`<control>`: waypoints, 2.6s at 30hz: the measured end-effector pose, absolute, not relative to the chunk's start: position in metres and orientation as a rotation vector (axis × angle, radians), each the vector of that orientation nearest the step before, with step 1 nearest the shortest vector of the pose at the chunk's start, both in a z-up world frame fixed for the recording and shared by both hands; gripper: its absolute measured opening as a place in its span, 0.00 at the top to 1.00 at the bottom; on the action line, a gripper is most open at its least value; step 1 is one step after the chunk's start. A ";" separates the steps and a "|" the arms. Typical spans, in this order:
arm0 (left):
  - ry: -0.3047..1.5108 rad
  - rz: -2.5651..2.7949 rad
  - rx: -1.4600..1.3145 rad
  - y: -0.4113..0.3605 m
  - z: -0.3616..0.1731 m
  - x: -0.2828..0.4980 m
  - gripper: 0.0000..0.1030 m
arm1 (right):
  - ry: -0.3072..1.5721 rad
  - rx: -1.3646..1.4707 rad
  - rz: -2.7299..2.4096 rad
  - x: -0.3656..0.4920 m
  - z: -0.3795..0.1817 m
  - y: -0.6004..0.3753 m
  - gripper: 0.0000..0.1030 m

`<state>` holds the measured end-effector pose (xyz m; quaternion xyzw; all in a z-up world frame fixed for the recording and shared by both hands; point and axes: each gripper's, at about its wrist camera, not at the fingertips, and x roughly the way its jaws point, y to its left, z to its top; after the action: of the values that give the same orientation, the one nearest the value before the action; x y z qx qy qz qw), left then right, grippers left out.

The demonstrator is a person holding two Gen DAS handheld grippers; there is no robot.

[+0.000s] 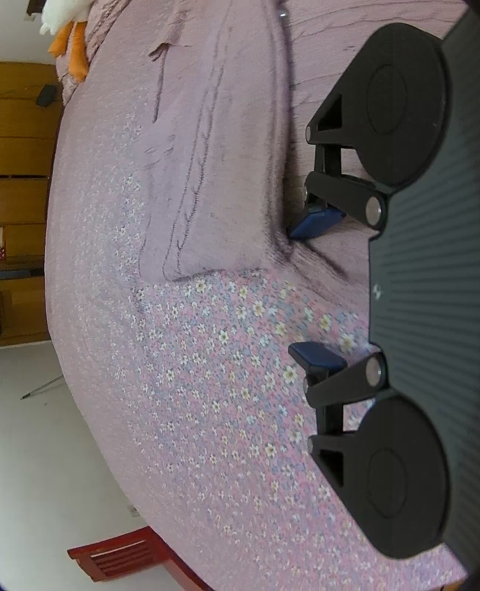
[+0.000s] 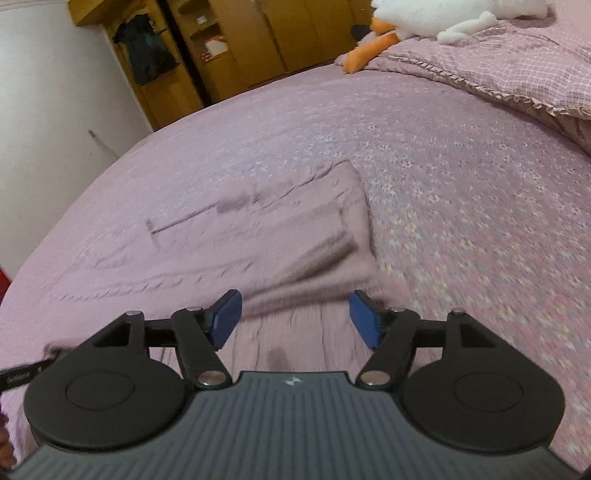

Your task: Fold small clothes

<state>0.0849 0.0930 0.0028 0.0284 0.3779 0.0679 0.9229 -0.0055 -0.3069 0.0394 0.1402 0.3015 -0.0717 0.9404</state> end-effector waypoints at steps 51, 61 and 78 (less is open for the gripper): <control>0.743 -0.236 0.590 0.029 -0.010 -0.094 0.04 | 0.739 -0.466 0.075 -0.142 0.000 -0.230 0.08; 0.785 -0.238 0.565 0.029 -0.001 -0.091 0.07 | 0.710 -0.504 0.089 -0.151 -0.007 -0.229 0.08; 0.756 -0.256 0.606 0.020 -0.019 -0.104 0.00 | 0.652 -0.329 -0.013 -0.140 0.007 -0.249 0.13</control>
<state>-0.1040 0.0197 -0.0187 0.2904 0.3626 -0.1228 0.8770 -0.1400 -0.2493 0.0069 -0.1608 0.3190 -0.0062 0.9340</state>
